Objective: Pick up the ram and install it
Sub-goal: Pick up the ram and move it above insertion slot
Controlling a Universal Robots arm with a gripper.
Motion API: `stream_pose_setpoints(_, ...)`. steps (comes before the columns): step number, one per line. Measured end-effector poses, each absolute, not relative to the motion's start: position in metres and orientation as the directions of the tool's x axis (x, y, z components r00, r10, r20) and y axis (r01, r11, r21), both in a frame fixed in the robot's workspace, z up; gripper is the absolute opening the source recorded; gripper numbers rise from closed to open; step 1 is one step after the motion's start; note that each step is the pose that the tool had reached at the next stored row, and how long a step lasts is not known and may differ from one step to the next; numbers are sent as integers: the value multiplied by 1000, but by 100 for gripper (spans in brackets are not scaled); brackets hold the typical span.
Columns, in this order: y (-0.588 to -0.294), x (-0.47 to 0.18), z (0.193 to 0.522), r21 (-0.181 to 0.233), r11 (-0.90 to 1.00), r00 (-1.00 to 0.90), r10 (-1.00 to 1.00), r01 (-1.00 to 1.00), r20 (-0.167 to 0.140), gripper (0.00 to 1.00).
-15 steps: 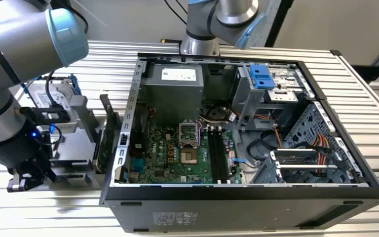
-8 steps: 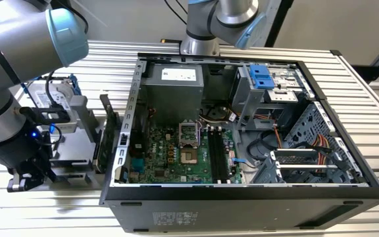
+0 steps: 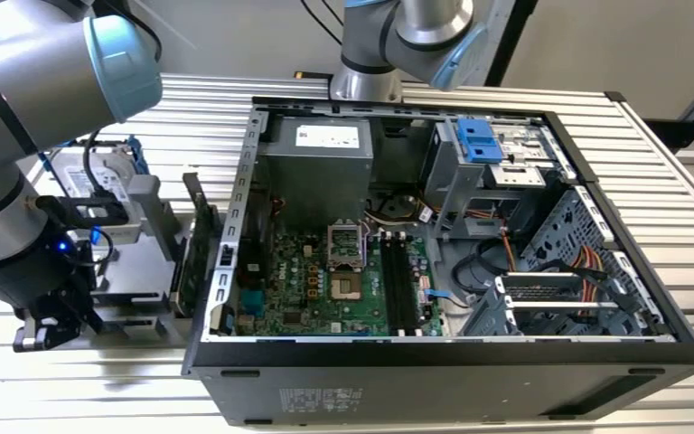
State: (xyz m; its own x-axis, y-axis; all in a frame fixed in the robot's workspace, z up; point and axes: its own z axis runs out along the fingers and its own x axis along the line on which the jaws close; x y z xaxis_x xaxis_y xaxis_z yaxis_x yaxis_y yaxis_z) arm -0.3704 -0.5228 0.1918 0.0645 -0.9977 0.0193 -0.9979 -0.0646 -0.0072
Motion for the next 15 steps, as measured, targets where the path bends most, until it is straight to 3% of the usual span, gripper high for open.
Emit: stream_pose_setpoints(15,-523,-370,214,-7,-65,64,-998,-998,19,0)
